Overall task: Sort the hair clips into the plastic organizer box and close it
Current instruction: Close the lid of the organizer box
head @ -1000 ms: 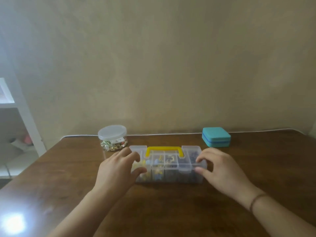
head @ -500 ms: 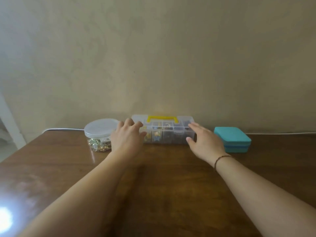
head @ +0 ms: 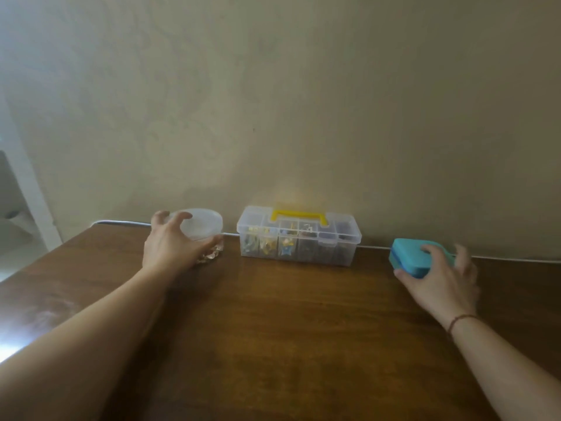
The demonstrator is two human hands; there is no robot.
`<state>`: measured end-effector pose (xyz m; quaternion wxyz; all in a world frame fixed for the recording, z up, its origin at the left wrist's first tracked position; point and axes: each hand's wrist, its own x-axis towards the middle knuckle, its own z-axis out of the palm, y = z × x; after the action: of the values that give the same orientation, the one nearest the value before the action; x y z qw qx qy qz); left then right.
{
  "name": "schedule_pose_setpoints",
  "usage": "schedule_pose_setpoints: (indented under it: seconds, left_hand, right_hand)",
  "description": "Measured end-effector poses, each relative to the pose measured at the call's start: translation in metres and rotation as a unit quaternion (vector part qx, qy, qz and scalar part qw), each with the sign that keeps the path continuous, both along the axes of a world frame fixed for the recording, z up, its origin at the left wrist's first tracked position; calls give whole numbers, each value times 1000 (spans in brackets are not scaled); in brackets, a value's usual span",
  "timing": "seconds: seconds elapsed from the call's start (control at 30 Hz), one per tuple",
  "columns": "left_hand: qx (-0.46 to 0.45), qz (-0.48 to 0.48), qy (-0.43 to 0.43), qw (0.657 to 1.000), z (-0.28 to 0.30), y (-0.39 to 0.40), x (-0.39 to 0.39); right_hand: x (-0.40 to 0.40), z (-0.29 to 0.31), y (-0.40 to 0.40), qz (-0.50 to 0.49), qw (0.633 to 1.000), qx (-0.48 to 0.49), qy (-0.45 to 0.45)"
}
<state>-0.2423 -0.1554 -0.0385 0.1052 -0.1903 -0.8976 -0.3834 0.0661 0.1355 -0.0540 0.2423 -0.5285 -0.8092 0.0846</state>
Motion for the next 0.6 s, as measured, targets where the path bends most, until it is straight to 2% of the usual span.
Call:
schedule_pose_setpoints:
  seconds: [0.1, 0.23, 0.33, 0.47, 0.6]
  left_hand:
    - [52, -9, 41, 998, 9, -3, 7]
    - [135, -49, 110, 983, 41, 16, 22]
    - [172, -83, 127, 973, 64, 45, 36]
    - [138, -120, 126, 975, 69, 80, 50]
    - [77, -146, 105, 981, 52, 95, 56]
  right_hand:
    - [-1, -6, 0, 11, 999, -12, 39]
    - [-1, -8, 1, 16, 999, -14, 26]
    - [0, -9, 0, 18, 999, -15, 29]
    - [2, -11, 0, 29, 999, -16, 40]
    - [3, -11, 3, 43, 995, -26, 89]
